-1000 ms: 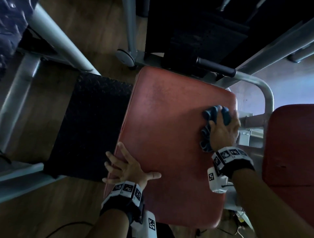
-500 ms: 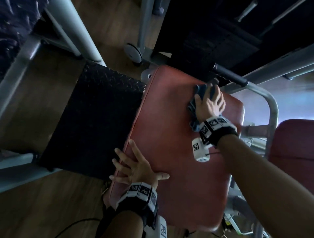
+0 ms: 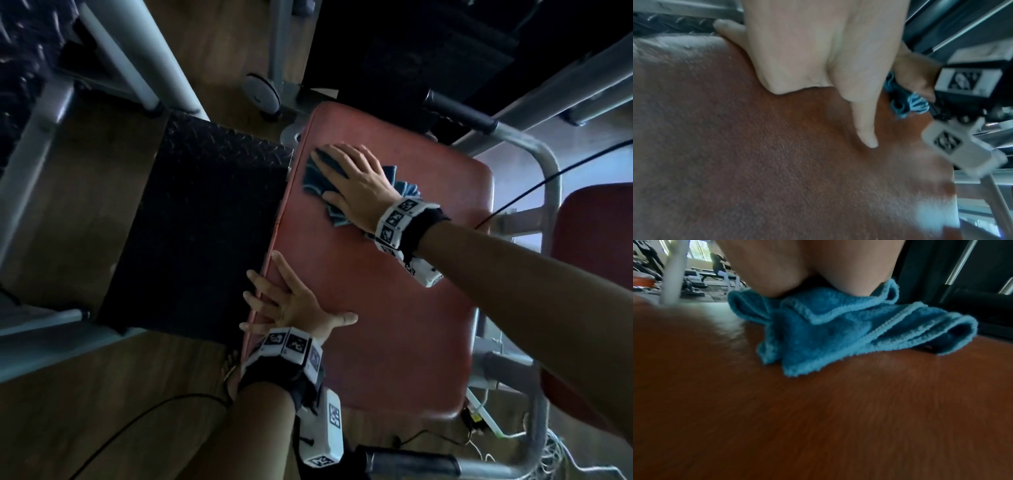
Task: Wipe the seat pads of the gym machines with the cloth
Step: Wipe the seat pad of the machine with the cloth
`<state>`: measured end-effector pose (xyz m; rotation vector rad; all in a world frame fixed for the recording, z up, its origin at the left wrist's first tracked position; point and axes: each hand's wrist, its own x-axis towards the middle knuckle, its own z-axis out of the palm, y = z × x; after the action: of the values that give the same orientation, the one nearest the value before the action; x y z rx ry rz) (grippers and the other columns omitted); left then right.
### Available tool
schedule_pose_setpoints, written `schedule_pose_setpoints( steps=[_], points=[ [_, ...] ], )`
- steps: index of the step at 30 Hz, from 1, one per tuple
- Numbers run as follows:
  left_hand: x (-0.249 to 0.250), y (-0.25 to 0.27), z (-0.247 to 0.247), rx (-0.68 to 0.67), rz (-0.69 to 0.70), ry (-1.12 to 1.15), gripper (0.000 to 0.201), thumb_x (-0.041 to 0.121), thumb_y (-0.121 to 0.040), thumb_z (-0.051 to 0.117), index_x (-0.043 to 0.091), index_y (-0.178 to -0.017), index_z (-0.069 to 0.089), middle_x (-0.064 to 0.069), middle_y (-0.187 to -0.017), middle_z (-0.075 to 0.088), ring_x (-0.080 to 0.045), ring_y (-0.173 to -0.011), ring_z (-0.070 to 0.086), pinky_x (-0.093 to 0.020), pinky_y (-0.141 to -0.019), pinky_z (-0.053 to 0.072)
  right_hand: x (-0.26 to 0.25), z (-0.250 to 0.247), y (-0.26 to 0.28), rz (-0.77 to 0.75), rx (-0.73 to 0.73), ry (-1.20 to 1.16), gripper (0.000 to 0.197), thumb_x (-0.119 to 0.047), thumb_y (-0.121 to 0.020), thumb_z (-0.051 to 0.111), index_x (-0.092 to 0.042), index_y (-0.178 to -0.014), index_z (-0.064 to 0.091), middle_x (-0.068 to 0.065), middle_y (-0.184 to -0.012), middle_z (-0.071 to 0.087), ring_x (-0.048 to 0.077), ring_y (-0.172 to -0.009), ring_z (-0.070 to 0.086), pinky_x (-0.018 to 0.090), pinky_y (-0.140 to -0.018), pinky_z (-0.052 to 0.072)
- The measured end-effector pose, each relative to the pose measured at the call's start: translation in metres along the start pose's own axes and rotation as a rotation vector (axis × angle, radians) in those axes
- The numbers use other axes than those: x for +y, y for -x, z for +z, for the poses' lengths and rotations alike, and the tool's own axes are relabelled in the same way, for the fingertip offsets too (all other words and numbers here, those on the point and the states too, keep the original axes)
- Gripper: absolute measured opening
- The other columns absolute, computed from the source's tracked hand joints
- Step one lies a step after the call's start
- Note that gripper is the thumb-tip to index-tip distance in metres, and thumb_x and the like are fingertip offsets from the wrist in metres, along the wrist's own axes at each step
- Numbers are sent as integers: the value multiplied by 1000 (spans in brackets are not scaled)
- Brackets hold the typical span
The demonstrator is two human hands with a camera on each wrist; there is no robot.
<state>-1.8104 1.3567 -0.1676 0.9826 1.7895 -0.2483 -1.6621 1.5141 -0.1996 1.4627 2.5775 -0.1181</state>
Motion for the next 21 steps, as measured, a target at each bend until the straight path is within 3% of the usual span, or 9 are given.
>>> schedule_pose_setpoints(
  steps=[8, 11, 13, 16, 18, 21],
  points=[
    [-10, 2, 1, 14, 68, 116, 135, 51, -70, 78, 38, -139, -37, -9, -151, -38, -38, -142, -23, -69, -109, -6, -36, 17, 97, -99, -114, 34, 65, -50, -98, 32, -24, -154, 13, 0, -160, 14, 23, -147, 14, 45, -120, 11],
    [-28, 2, 0, 12, 192, 166, 122, 48, -77, 73, 42, -141, -31, -5, -154, -32, -35, -144, -18, -64, -112, -4, -36, 25, 148, -44, -175, 57, 67, -51, -99, 30, -23, -155, 7, 1, -162, 5, 25, -149, 4, 45, -121, 8],
    [-50, 0, -7, 36, 331, 208, 110, 43, -82, 69, 45, -145, -21, -2, -158, -19, -29, -146, -4, -58, -115, 5, -34, 30, 182, 45, -210, 47, 68, -52, -98, 28, -22, -155, 6, 3, -162, 2, 27, -149, 2, 48, -120, 12],
    [-87, -4, -21, 51, 503, 433, 79, 17, -91, 61, 39, -151, 14, -1, -155, 19, -7, -136, 26, -41, -117, 24, -37, 37, 215, 301, -241, -38, 67, -54, -98, 21, -23, -154, 5, 4, -162, 0, 31, -148, 2, 53, -118, 16],
    [-112, -4, -25, 60, 519, 513, 66, 5, -93, 53, 37, -147, 31, 6, -146, 36, 0, -128, 40, -37, -113, 34, -46, 38, 217, 472, -247, -96, 67, -56, -97, 19, -25, -154, 5, 4, -162, -1, 36, -147, 0, 50, -118, 11],
    [-133, 3, -21, 57, 499, 527, 60, 7, -94, 50, 39, -144, 37, 13, -140, 42, 1, -125, 46, -37, -108, 42, -67, 37, 198, 747, -240, -214, 65, -55, -99, 23, -29, -154, 0, 4, -161, -8, 39, -146, -8, 51, -117, 8]
  ],
)
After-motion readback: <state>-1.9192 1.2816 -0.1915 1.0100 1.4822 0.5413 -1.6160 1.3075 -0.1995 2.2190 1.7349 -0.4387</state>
